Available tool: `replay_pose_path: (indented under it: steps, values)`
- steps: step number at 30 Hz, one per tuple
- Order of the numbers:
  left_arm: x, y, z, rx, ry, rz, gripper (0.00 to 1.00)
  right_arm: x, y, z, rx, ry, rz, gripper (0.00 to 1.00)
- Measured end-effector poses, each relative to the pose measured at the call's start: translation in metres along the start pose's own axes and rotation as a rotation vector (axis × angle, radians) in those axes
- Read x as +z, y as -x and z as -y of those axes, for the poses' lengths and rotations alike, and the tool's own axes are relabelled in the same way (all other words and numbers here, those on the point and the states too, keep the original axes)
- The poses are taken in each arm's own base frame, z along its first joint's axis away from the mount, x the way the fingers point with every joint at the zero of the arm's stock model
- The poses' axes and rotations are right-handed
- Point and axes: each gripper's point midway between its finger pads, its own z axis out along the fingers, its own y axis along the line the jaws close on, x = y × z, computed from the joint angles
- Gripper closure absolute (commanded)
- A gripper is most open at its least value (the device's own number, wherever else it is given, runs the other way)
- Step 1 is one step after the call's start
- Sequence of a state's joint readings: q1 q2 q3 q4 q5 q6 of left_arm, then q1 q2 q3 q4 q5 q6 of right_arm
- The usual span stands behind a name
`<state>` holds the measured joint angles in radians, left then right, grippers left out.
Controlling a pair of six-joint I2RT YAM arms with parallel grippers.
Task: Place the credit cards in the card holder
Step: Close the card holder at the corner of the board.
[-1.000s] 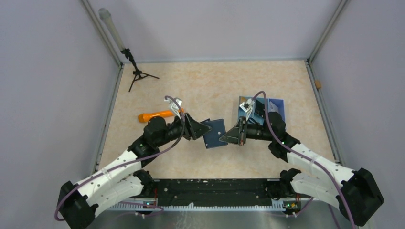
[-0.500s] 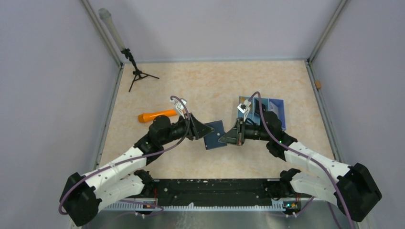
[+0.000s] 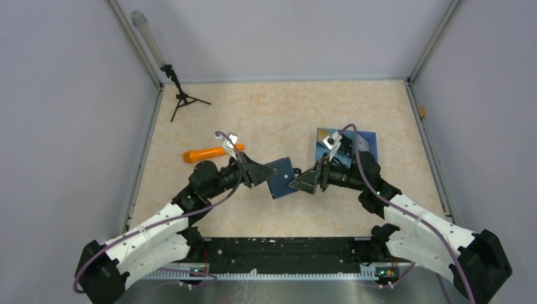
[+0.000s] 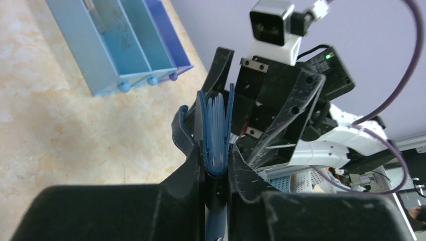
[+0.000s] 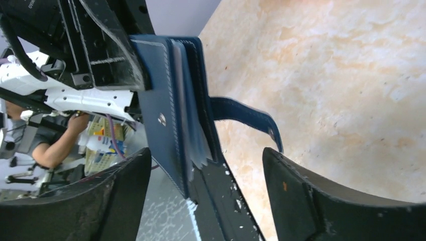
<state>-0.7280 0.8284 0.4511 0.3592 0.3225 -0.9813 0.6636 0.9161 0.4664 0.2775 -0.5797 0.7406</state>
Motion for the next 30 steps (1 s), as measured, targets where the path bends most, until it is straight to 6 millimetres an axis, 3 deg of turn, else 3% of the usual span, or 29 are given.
replay_pose_path:
  steps: [3, 8, 12, 18, 24, 26, 30]
  values:
    - [-0.004, 0.008, 0.012, 0.008, -0.037, 0.035, 1.00, -0.004, 0.000, -0.003, -0.002, 0.015, 0.024, 0.09]
    - [-0.007, 0.014, 0.027, 0.020, -0.091, 0.056, 1.00, -0.005, -0.015, -0.008, 0.049, 0.088, -0.009, 0.06]
    - [-0.008, 0.014, 0.033, 0.029, -0.121, 0.052, 1.00, -0.005, -0.011, -0.026, 0.054, 0.179, -0.011, 0.12]
    - [-0.009, 0.013, 0.043, 0.030, -0.170, 0.038, 1.00, -0.005, 0.000, -0.046, 0.038, 0.278, 0.016, 0.37]
    - [-0.007, 0.010, 0.046, 0.023, -0.192, 0.018, 1.00, 0.004, -0.006, -0.052, 0.067, 0.320, -0.005, 0.86]
    - [-0.006, 0.011, 0.045, 0.021, -0.189, 0.022, 0.86, 0.003, -0.004, -0.058, 0.065, 0.345, -0.001, 0.99]
    - [-0.007, 0.014, 0.047, 0.020, -0.198, 0.033, 0.58, 0.003, -0.002, -0.061, 0.057, 0.359, 0.009, 1.00]
